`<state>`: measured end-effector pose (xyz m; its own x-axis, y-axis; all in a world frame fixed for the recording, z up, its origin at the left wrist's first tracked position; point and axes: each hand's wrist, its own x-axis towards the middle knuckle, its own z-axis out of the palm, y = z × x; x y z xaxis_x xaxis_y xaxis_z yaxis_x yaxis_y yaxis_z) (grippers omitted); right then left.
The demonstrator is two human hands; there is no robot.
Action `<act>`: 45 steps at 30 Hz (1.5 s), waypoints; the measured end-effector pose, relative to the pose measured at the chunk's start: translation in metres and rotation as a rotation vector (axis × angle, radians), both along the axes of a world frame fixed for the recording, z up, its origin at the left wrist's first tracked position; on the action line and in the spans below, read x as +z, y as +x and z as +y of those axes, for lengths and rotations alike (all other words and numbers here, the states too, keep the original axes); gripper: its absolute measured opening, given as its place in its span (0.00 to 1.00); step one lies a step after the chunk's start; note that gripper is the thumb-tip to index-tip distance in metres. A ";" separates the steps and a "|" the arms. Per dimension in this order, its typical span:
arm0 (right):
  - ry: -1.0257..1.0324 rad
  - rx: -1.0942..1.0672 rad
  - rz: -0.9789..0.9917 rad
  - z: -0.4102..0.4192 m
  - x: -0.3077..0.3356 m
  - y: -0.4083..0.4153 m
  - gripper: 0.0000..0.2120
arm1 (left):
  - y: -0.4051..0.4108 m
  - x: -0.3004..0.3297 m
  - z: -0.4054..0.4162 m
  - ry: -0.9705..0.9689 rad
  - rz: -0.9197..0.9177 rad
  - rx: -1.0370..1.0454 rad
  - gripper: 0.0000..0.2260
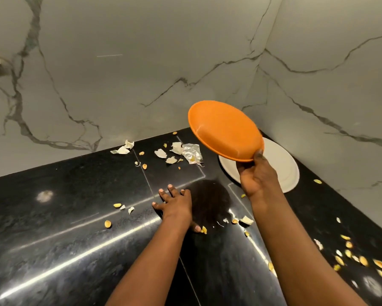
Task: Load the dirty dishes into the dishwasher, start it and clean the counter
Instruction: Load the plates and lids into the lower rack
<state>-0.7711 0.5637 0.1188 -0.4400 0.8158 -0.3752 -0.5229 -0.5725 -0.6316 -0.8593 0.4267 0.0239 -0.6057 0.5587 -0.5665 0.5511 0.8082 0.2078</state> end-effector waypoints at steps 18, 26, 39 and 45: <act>0.136 0.072 0.051 -0.106 -0.025 0.215 0.17 | 0.073 -0.008 -0.085 0.423 0.496 -0.141 0.13; 0.226 -0.003 -0.169 -0.206 -0.046 0.340 0.16 | 0.209 -0.020 -0.152 0.567 0.553 -0.365 0.13; 0.425 -0.061 -0.438 -0.381 -0.073 0.506 0.15 | 0.325 -0.043 -0.271 0.364 0.457 -0.674 0.19; 0.311 -0.175 -0.501 -0.509 -0.129 0.565 0.17 | 0.387 -0.075 -0.334 0.314 0.320 -0.858 0.22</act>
